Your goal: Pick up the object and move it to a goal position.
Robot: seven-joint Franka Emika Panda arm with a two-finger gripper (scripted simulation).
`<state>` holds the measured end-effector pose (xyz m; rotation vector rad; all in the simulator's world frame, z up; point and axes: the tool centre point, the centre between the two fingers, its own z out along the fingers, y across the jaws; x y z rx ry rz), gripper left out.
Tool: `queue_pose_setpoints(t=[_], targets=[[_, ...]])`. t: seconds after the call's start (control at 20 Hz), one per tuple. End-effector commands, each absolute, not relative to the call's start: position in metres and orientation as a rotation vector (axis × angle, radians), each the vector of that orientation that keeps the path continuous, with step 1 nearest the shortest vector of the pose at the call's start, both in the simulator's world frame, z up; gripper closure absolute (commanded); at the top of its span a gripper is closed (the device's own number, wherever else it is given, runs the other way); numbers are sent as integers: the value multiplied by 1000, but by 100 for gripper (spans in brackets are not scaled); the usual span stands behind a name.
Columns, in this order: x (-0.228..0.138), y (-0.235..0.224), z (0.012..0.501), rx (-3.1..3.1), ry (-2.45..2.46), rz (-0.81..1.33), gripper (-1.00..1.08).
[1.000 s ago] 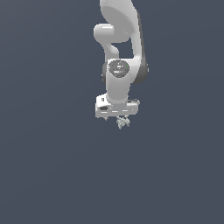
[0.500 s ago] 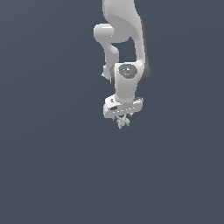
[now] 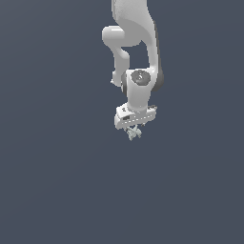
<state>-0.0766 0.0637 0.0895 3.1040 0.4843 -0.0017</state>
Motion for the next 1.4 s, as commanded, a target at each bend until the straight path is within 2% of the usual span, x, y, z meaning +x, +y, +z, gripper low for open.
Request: queue_pose_setpoints(t=[0.0,0.7,0.75,1.35], targets=[[-77,64,85,3104,485,-2,-92],[-78,64,40,3103,490,0,-92],[-78,64,40,3103,490,0,108],[-77,64,41,3103,491,6,108]])
